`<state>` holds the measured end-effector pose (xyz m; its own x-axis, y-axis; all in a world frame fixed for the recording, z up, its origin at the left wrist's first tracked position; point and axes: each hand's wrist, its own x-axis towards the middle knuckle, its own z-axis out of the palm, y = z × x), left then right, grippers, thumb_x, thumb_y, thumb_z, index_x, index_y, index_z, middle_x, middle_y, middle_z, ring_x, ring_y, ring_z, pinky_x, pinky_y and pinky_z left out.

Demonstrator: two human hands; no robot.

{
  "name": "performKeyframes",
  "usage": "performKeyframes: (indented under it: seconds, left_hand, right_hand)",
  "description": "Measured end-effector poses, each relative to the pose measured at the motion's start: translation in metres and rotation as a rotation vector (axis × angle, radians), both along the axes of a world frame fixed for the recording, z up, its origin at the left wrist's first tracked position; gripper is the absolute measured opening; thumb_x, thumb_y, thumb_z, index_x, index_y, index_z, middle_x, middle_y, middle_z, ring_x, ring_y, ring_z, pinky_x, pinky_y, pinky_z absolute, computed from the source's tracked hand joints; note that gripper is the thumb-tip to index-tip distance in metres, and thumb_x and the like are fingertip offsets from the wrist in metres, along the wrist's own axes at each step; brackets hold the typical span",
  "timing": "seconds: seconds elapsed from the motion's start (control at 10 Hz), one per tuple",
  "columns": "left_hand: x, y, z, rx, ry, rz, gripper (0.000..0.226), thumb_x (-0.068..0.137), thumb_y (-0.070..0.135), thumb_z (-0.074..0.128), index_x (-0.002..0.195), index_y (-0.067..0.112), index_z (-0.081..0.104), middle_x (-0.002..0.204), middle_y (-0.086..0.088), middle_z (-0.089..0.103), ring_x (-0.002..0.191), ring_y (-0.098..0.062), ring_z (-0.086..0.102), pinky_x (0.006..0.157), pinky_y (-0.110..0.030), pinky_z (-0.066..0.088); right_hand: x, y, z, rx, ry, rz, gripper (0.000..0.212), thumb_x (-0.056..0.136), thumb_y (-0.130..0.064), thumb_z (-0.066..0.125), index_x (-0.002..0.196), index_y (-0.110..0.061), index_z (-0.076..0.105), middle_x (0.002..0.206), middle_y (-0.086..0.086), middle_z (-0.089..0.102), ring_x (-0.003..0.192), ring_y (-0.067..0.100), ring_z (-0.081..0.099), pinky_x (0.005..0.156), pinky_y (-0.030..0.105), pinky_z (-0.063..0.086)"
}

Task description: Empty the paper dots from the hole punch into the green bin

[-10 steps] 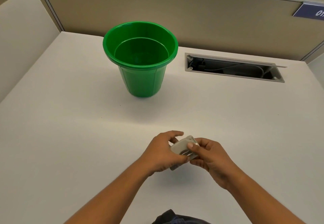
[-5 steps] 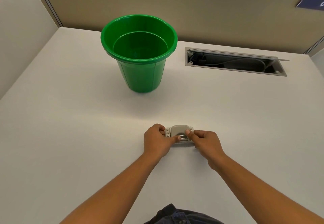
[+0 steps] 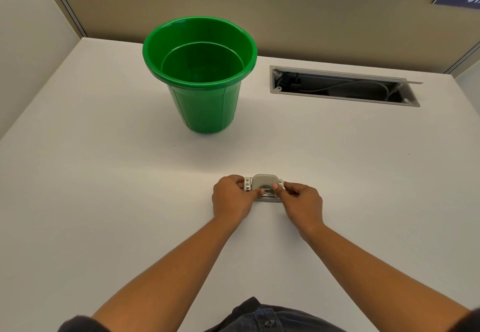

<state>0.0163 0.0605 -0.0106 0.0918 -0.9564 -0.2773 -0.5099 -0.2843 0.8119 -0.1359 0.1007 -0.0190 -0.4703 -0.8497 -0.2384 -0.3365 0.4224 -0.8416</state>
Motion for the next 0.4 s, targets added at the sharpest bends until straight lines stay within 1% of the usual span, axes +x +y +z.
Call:
performKeyframes:
  seconds: [0.1, 0.2, 0.3, 0.4]
  left_hand:
    - [0.000, 0.001, -0.001, -0.023, -0.004, -0.007, 0.041, 0.055, 0.039, 0.091, 0.084, 0.017, 0.071, 0.069, 0.010, 0.064, 0.064, -0.012, 0.063, 0.054, -0.019, 0.045]
    - [0.000, 0.002, -0.004, -0.043, -0.006, -0.015, 0.043, 0.056, 0.040, 0.091, 0.085, 0.016, 0.070, 0.073, 0.007, 0.067, 0.067, -0.013, 0.065, 0.055, -0.020, 0.048]
    - [0.000, 0.002, -0.006, -0.051, 0.008, -0.040, 0.046, 0.058, 0.039, 0.090, 0.088, 0.012, 0.069, 0.087, -0.003, 0.073, 0.073, -0.018, 0.068, 0.065, -0.031, 0.057]
    - [-0.003, 0.008, -0.006, -0.050, -0.026, -0.069, 0.054, 0.063, 0.045, 0.085, 0.098, 0.009, 0.065, 0.098, -0.009, 0.065, 0.084, -0.023, 0.066, 0.075, -0.041, 0.057]
  right_hand:
    - [-0.001, -0.001, -0.003, -0.011, 0.024, -0.014, 0.040, 0.080, -0.041, 0.077, 0.105, -0.010, 0.076, 0.081, -0.005, 0.069, 0.081, 0.011, 0.065, 0.071, 0.013, 0.043]
    - [0.000, -0.001, -0.004, -0.016, 0.038, -0.018, 0.038, 0.080, -0.042, 0.076, 0.101, -0.010, 0.077, 0.075, -0.012, 0.067, 0.080, 0.011, 0.066, 0.066, 0.007, 0.040]
    - [-0.002, 0.000, -0.007, -0.052, 0.043, -0.005, 0.038, 0.081, -0.046, 0.073, 0.098, -0.013, 0.077, 0.074, -0.014, 0.067, 0.077, 0.004, 0.066, 0.065, 0.009, 0.043]
    - [-0.004, 0.010, -0.010, -0.130, 0.182, 0.051, 0.043, 0.085, -0.045, 0.069, 0.111, -0.010, 0.071, 0.094, 0.005, 0.067, 0.088, 0.017, 0.064, 0.079, 0.027, 0.053]
